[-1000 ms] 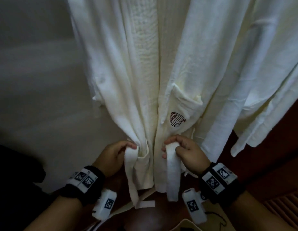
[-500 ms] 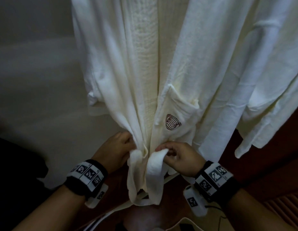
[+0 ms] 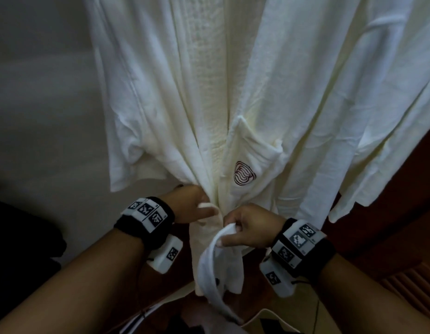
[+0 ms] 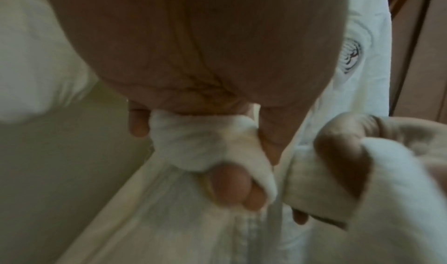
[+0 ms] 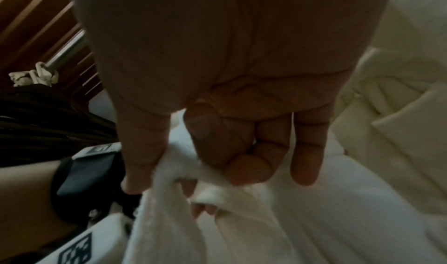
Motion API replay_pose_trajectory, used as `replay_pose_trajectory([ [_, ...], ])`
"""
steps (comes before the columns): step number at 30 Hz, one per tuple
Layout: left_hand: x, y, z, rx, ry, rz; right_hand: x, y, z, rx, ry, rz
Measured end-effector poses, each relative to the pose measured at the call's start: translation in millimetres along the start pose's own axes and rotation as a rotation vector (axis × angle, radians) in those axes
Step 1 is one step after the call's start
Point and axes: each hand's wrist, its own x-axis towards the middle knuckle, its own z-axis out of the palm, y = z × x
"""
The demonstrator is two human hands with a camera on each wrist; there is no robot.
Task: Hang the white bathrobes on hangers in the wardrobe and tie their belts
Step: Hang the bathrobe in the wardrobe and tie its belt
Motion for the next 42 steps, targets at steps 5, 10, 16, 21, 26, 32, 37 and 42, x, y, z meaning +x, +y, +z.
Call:
replay_pose_trajectory([
  [5, -3, 5, 22, -0.304, -0.147, -0.031, 3, 2, -3, -0.012, 0.074, -0.023],
  [10, -14, 8, 34, -0.777, -0.133, 0.01, 4, 12, -2, -0.066, 0.311, 0.036],
  [16, -20, 19, 40, -0.648, -0.067, 0.115, 11, 22, 14, 0.285, 0.364, 0.058],
  [21, -22, 14, 28, -0.871, -0.038, 0.076, 8, 28, 27, 0.676, 0.219, 0.13],
  [26, -13, -11, 29, -0.708, 0.126, 0.019, -5, 13, 10, 0.795, 0.167, 0.162],
  [32, -2, -43, 56, -0.078, 0.305, -0.076, -7, -31, -44, 1.001, 0.152, -0.057],
  [37, -7, -53, 76, 0.101, 0.356, -0.048, 19, -84, -106, 1.114, 0.236, -0.391],
  [42, -21, -51, 79, 0.046, 0.331, -0.006, 55, -133, -139, 0.622, 0.513, -0.636],
])
